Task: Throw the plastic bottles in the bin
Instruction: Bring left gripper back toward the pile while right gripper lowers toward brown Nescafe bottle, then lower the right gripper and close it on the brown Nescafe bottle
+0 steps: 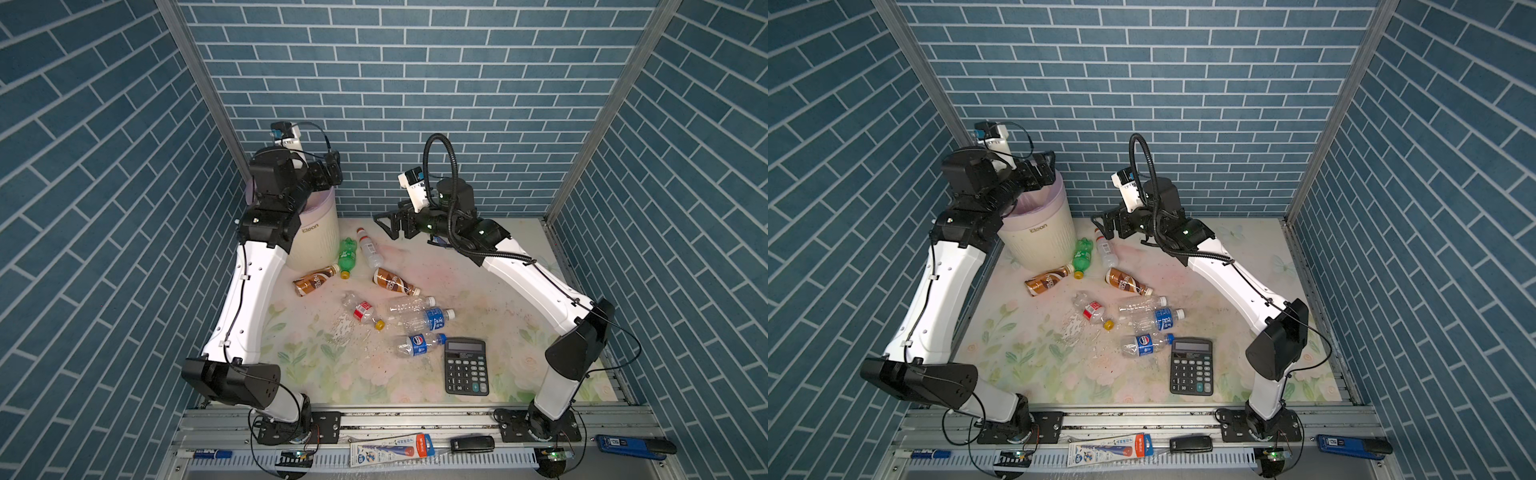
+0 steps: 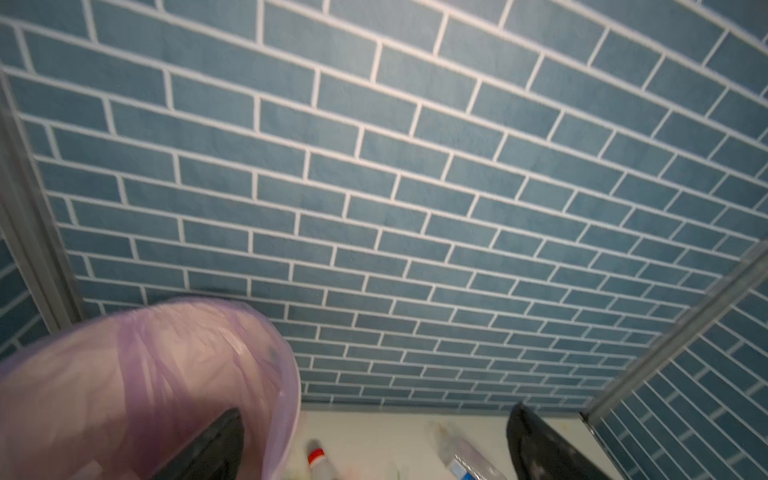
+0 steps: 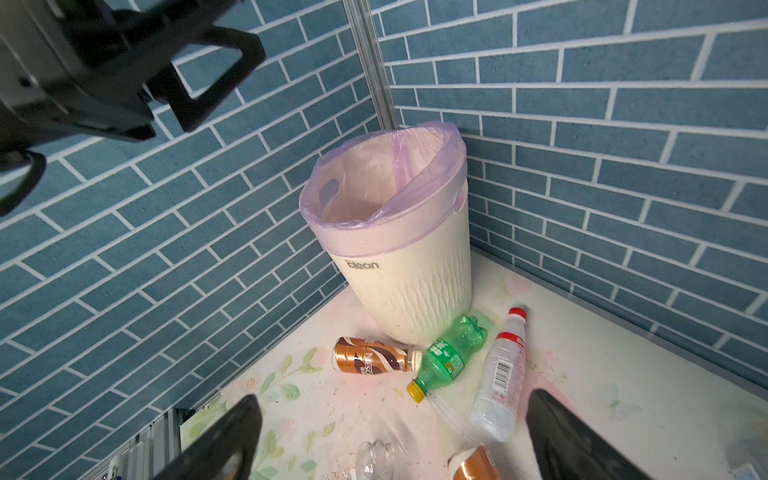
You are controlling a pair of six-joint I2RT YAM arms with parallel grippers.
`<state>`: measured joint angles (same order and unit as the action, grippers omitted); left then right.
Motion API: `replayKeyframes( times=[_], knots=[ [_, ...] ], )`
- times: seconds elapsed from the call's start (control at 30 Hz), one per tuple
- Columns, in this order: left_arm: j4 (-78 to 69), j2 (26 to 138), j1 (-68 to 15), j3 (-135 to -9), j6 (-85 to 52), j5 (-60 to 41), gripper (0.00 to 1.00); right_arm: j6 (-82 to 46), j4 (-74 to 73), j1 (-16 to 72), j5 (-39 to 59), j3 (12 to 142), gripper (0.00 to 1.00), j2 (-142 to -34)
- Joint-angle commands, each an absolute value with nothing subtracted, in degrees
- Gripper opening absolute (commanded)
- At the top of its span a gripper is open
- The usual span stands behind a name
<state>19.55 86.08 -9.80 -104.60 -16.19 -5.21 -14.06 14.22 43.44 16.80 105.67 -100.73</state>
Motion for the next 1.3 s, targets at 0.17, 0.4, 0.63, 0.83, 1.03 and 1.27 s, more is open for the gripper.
replayKeyframes(
  times=[0.17, 0.4, 0.63, 0.83, 1.03, 1.27],
  knots=[
    [20.33, 79.41, -15.73, -92.28, -22.04, -7.03, 0.99, -13.62, 12.88, 42.36, 10.67, 94.96, 0.99, -92.85],
    [18.54, 73.78, -19.12, -76.83, -26.23, -7.97, 0.99, -14.32, 12.57, 41.69, 7.56, 85.39, 0.99, -87.96],
    [17.31, 66.90, -20.65, -63.55, -30.57, -8.29, 0.99, -16.12, 10.66, 41.62, 6.85, 76.99, 0.99, -87.45],
    [15.98, 64.75, -20.63, -55.46, -33.82, -12.13, 0.99, -14.59, 9.59, 41.47, 6.79, 73.03, 0.99, -91.87],
    [13.94, 64.44, -20.59, -51.60, -35.51, -14.00, 0.99, -12.57, 10.02, 41.58, 7.65, 74.89, 0.98, -99.83],
    [15.28, 63.98, -20.57, -50.51, -33.55, -13.18, 0.99, -11.86, 11.20, 41.65, 8.88, 81.29, 0.94, -109.89]
  ],
)
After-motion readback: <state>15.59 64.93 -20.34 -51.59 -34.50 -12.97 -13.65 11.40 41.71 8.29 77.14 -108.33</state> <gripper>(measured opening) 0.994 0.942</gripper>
